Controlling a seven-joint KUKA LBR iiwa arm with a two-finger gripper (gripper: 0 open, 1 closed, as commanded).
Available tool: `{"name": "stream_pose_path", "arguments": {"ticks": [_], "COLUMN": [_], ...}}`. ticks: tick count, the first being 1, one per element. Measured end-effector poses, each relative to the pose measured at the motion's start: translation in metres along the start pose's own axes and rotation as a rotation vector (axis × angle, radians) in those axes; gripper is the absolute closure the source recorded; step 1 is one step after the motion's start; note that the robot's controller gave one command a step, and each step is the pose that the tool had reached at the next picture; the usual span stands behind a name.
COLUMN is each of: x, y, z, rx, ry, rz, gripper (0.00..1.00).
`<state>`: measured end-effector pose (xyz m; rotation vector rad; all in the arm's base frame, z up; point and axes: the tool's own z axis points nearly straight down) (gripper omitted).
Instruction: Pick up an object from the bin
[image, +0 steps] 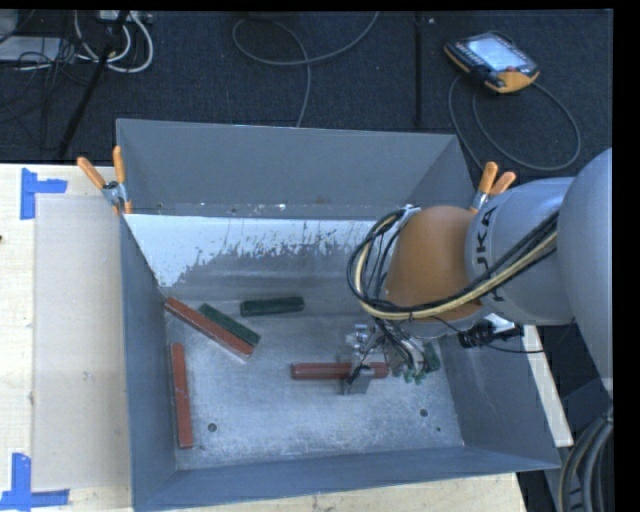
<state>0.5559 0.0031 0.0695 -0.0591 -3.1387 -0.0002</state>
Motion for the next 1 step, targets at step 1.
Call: {"name": "stream_pose_path", "arguments": {"ticks": [1], "x": [-0.0108], "y": [-0.0027], "z": [-0.1997], "rx": [0.000], "ry": [-0.001], "rz": [0.002], "gripper": [1.00]}}
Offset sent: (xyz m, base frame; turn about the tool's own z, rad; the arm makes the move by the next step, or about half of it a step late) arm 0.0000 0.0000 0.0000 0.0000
